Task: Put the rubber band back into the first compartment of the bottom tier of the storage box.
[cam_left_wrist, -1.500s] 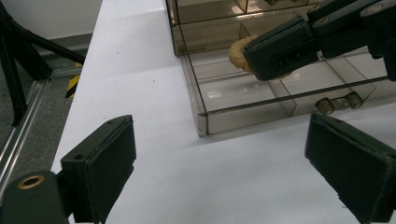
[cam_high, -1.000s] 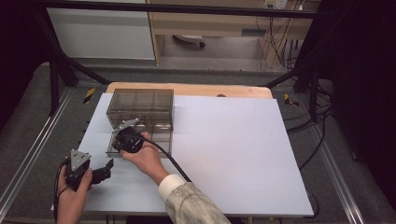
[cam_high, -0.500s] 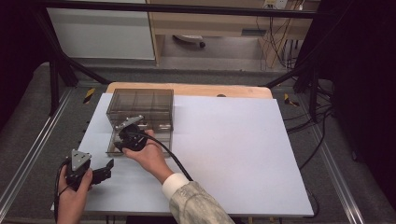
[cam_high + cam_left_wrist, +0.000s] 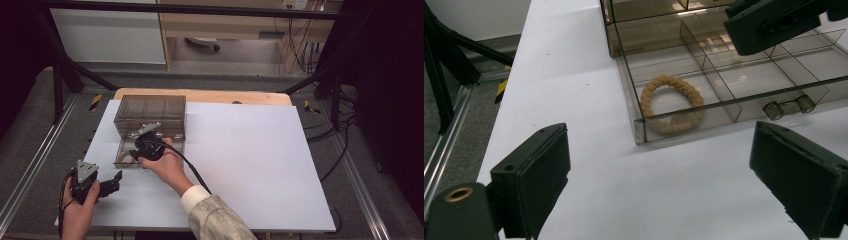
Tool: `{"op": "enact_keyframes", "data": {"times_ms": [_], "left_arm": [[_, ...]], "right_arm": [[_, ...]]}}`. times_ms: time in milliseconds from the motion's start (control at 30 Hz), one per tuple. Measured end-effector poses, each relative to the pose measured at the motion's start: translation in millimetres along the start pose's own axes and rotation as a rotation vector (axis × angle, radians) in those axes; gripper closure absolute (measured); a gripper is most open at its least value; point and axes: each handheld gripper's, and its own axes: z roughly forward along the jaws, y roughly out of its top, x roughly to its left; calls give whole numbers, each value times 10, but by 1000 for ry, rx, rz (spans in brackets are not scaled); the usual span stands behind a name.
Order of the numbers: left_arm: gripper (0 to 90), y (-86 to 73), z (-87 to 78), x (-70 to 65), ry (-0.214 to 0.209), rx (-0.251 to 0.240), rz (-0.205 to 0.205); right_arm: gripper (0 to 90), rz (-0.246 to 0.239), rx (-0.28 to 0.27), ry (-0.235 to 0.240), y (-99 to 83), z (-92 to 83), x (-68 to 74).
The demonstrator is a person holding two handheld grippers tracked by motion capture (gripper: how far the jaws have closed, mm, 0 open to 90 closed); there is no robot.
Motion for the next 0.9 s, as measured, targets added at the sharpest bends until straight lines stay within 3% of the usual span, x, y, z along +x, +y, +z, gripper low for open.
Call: {"op": "enact_keyframes", "data": {"times_ms": [533,900], "left_arm": [[90,2,8,-17,-3,3,8],[88,3,32,-64,-11,18,30]], "right_arm": [[662,-2,4,-22,-86,-156,-114],[657,2,-14,-61,-155,-437,-226]]}}
